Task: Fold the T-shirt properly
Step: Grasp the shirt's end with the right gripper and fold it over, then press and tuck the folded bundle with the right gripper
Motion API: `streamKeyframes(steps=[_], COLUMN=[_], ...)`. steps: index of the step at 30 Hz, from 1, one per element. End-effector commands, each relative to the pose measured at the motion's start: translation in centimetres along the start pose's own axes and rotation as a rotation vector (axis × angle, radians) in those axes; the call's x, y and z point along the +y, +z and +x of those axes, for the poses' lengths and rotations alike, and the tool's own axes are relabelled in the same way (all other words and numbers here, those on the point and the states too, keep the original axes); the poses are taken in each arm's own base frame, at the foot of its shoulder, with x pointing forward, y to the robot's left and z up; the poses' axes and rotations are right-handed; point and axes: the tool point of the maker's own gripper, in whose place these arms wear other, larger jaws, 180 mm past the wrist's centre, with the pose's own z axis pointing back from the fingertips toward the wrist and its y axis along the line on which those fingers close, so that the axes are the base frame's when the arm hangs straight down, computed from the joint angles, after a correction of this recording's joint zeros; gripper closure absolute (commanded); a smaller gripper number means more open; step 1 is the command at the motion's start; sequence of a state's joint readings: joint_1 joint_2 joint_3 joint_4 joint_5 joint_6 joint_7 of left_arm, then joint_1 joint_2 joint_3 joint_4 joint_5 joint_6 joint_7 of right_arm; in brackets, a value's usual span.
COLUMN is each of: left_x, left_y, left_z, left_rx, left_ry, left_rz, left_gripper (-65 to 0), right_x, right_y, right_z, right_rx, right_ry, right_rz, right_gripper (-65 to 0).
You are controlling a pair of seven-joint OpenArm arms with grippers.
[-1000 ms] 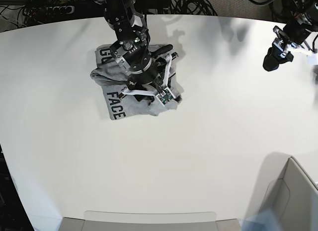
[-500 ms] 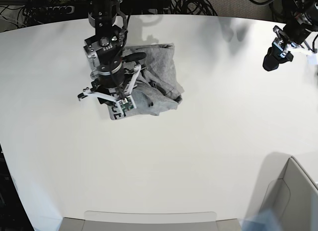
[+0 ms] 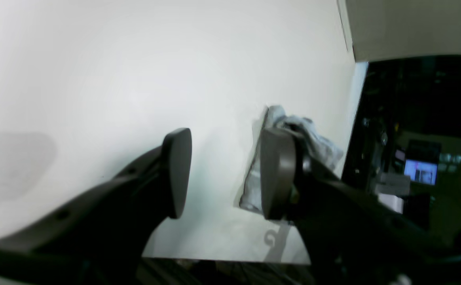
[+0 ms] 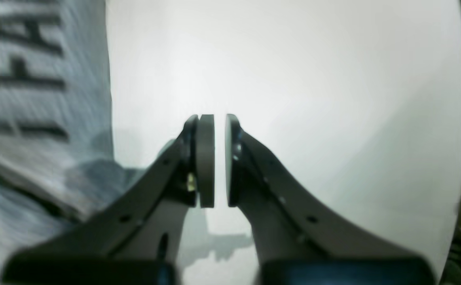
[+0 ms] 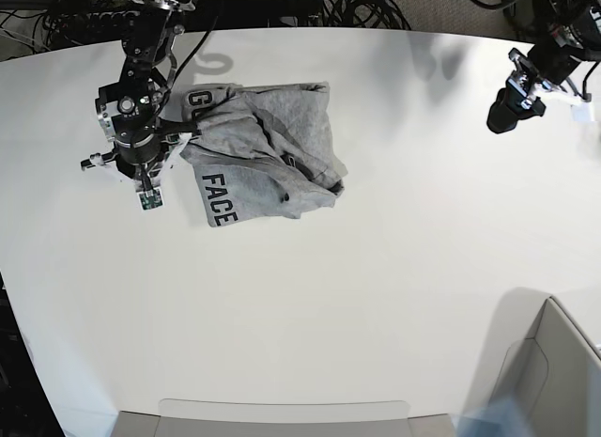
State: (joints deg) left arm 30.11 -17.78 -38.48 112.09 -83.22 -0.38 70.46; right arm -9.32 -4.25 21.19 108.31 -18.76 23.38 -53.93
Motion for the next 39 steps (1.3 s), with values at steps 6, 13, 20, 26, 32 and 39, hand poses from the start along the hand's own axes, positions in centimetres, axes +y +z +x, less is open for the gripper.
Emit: streamKeyframes(steps=[6, 13, 20, 26, 32, 39], left_x=[-0.9, -0.9, -0.9, -0.8, -0.8, -0.8], left_y=[-0.2, -0.1, -0.2, -0.2, -0.2, -0.2], left_z=[-0.7, -0.6, -0.8, -0.9, -0.9, -0.8], left_rx=[0.039, 0.032, 0.028, 0.03, 0.028, 0.026], left_ry=[0.002, 0.002, 0.017, 0.021, 0.021, 0.021], left_rz=[-0.031, -0.028, -0.035, -0.033, -0.033, -0.034], left_gripper=[-27.7, -27.7, -27.7, -27.7, -27.7, -27.7], right_x=[4.3, 9.3, 11.6, 17.3, 23.7, 23.7], right_y=[0.3, 3.2, 5.3, 7.3, 9.8, 11.2], right_z=[-1.6, -0.5, 1.1, 2.8, 5.1, 7.9], right_rx=[0.007, -0.064, -0.138, -0.217, -0.329, -0.425], right_ry=[0.052, 0.188, 0.248, 0.352, 0.489, 0.512], right_rz=[0.149, 0.259, 0.306, 0.445, 0.593, 0.58], right_gripper=[0.0, 0.0, 0.0, 0.0, 0.0, 0.0])
